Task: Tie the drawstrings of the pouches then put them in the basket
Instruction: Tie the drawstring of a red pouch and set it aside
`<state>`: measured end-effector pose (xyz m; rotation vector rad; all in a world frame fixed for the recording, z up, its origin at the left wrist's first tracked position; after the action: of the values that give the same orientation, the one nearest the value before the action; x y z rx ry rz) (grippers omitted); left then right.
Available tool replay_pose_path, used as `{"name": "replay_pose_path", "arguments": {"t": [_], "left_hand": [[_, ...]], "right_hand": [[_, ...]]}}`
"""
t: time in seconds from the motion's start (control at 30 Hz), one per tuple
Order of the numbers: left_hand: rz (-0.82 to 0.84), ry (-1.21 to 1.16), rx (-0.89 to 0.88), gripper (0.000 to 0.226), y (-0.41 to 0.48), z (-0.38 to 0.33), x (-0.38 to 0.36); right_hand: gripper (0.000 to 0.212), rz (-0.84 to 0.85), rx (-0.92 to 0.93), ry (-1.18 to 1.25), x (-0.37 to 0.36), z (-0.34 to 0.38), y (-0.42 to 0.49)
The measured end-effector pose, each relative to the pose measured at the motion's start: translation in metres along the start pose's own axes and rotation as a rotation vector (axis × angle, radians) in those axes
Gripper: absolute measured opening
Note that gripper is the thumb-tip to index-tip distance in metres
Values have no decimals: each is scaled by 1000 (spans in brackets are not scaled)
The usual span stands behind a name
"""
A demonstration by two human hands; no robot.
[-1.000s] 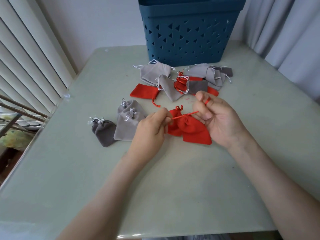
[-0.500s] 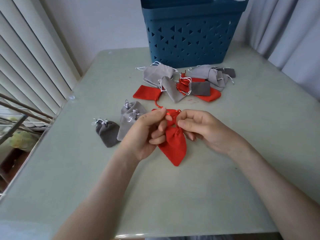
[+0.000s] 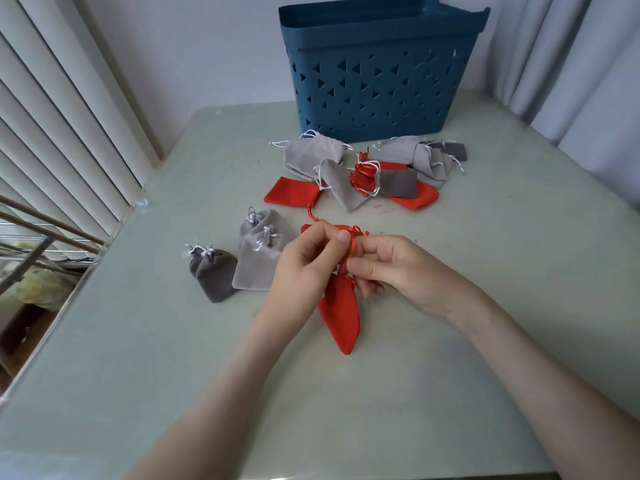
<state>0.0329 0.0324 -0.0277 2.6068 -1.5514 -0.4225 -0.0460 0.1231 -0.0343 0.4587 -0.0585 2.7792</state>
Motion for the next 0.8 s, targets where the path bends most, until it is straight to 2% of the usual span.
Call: {"name": "replay_pose_path", "arguments": {"t": [0.13, 0.2, 0.33, 0.47, 0.63, 0.8], "left_hand": [[-61, 229, -107, 20, 0, 4, 2], [-85, 323, -147, 24, 0, 5, 4], [-81, 306, -132, 37, 1, 8, 5], [-23, 215, -39, 34, 3, 9, 6], [60, 375, -33, 17, 3, 7, 5], [152, 443, -32, 18, 3, 7, 3]], "right_hand": [[16, -104, -31, -36, 2, -5, 3], [11, -198, -35, -31, 6, -6, 4], [19, -324, 78, -109, 9, 2, 4], [21, -366, 103, 0, 12, 5, 2], [22, -400, 105, -15, 15, 3, 1], [24, -370, 63, -86, 14, 1, 2]]}}
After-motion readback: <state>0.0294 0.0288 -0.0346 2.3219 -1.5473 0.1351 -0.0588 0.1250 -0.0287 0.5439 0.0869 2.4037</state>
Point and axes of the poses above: each hand's wrist, its own y-axis towards the middle knuckle, its own x-axis out of the back of the hand, z = x × y, the point moved 5 cm from there along y, towards the middle knuckle, and after that the axes turned 13 degrees about -y, right-handed, at the moved point
